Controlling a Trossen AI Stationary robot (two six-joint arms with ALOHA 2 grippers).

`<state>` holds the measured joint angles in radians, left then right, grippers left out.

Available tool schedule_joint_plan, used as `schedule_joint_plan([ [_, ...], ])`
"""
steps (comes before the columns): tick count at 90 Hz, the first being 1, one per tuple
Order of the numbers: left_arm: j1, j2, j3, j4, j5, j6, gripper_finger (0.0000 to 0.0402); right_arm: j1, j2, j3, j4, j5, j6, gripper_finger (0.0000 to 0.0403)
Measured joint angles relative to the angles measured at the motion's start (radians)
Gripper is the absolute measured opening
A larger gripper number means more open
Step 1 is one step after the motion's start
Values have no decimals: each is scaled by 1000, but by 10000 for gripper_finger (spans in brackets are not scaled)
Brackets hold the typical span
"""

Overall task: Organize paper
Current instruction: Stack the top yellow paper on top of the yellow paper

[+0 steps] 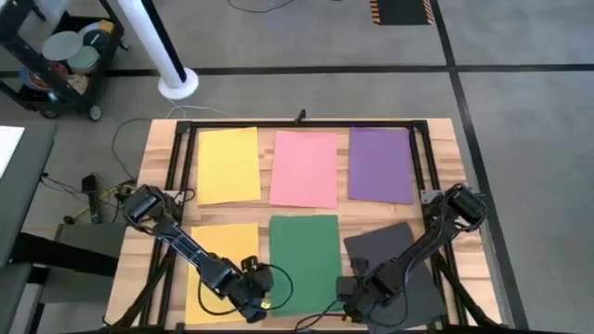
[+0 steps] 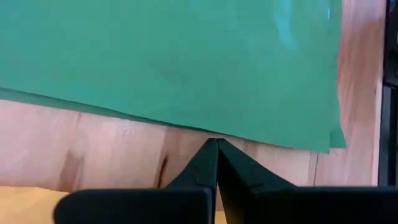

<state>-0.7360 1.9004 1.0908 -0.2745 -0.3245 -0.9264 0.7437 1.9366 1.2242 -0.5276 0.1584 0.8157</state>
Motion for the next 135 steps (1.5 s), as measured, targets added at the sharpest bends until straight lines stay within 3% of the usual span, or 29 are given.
schedule_joint_plan([
  [8,-5,-14,16,-44,0,18,0,0,0,0,9,12,-33,0],
  [17,-6,-62,65,-223,-6,24,0,1,0,1,3,20,-62,0],
  [32,33,-184,75,-519,-150,-4,0,1,0,-8,-13,81,-75,0],
  [43,70,-282,-9,-510,-233,47,0,1,0,-8,15,229,-118,0],
  [57,138,-372,-173,-516,-232,118,0,-9,0,-8,21,318,-119,0],
  [75,197,-412,-343,-515,-173,73,0,-11,0,-15,72,397,-117,0],
  [99,279,-411,-444,-533,-223,183,9,-17,0,-16,78,432,-109,0],
  [111,325,-411,-474,-523,-281,210,40,-33,0,-16,76,432,-115,0],
  [135,407,-413,-506,-501,-300,228,105,-76,0,-16,72,427,-161,0],
])
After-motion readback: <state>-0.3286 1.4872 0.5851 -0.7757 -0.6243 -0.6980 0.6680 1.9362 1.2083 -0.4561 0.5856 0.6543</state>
